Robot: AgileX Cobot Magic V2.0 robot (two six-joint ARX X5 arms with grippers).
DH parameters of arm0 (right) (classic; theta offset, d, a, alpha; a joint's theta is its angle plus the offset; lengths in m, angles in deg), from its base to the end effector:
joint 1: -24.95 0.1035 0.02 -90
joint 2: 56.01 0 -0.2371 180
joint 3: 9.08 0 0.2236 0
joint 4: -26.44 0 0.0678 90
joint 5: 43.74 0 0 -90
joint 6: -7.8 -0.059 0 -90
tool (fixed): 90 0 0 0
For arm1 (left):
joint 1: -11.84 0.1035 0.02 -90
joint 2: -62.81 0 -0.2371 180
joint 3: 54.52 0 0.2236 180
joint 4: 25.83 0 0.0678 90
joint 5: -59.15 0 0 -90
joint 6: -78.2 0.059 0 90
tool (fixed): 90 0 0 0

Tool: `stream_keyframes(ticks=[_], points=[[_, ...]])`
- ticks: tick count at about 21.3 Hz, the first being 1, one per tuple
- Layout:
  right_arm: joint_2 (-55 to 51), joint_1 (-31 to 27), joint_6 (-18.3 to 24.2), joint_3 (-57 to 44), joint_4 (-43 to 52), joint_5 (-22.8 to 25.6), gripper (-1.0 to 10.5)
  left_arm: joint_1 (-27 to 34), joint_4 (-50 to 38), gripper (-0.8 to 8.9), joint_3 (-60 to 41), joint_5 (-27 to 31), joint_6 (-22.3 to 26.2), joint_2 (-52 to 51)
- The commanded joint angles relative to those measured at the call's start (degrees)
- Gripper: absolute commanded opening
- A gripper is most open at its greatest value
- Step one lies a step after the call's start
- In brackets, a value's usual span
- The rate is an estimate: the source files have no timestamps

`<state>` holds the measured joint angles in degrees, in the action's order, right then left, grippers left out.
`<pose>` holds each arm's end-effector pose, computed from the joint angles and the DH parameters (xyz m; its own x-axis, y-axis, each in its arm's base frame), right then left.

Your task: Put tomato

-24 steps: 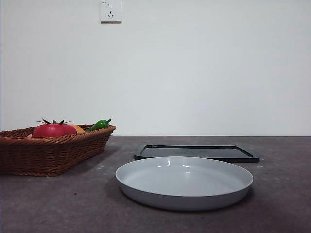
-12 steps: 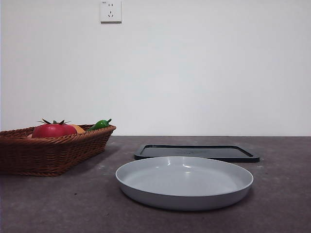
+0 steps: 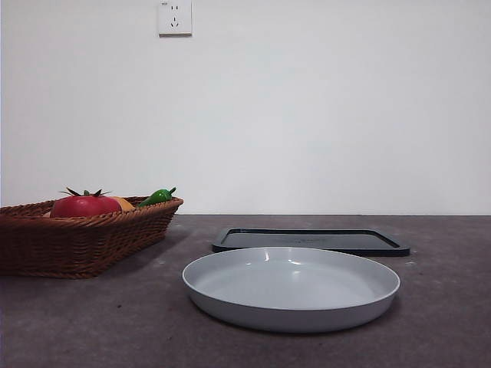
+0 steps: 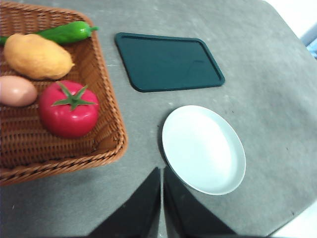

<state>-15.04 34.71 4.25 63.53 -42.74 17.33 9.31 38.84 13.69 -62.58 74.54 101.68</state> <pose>0.1194 0.0495 0.3035 0.6019 0.5944 -0.5333 -0.4882 0.8024 0.3433 0.1251 -0.0366 0.2936 0.6700 -0.5560 -0.4919 0.4284 0.8307 -0.3556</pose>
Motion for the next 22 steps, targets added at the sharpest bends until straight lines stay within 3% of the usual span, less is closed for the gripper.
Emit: stream_keyframes(ticks=[1, 6, 8, 10, 12, 14, 18, 22], points=[[1.11, 1.90, 2.86, 1.22, -0.72, -0.20, 0.1, -0.31, -0.20, 0.09, 1.29, -0.26, 1.75, 0.33], [2.84, 4.39, 4.02, 1.22, -0.85, 0.02, 0.1, -0.31, -0.26, 0.28, 1.29, -0.24, 1.75, 0.33], [2.80, 4.37, 4.02, 1.22, -0.42, 0.04, 0.2, -0.31, -0.33, 1.68, 1.29, -0.15, 1.73, 0.39], [2.80, 4.37, 4.00, 1.22, -0.39, 0.26, 1.9, -0.31, -0.63, 3.40, 1.29, 0.46, 1.68, 0.44], [2.80, 4.37, 3.98, 1.22, -0.37, 0.44, 3.8, -0.31, -0.85, 4.20, 1.29, 1.42, 1.68, 0.44], [2.80, 4.37, 3.98, 1.22, 0.00, 0.44, 4.3, -0.35, -0.98, 4.84, 1.29, 4.20, 1.68, 0.63], [2.80, 4.37, 3.93, 1.22, 0.68, 0.44, 4.3, -0.35, -3.15, 5.03, 1.29, 8.15, 1.68, 2.75], [2.80, 4.37, 3.96, 1.22, 0.68, 0.44, 4.3, -0.59, -11.21, 5.01, 1.29, 8.37, 1.68, 9.05]])
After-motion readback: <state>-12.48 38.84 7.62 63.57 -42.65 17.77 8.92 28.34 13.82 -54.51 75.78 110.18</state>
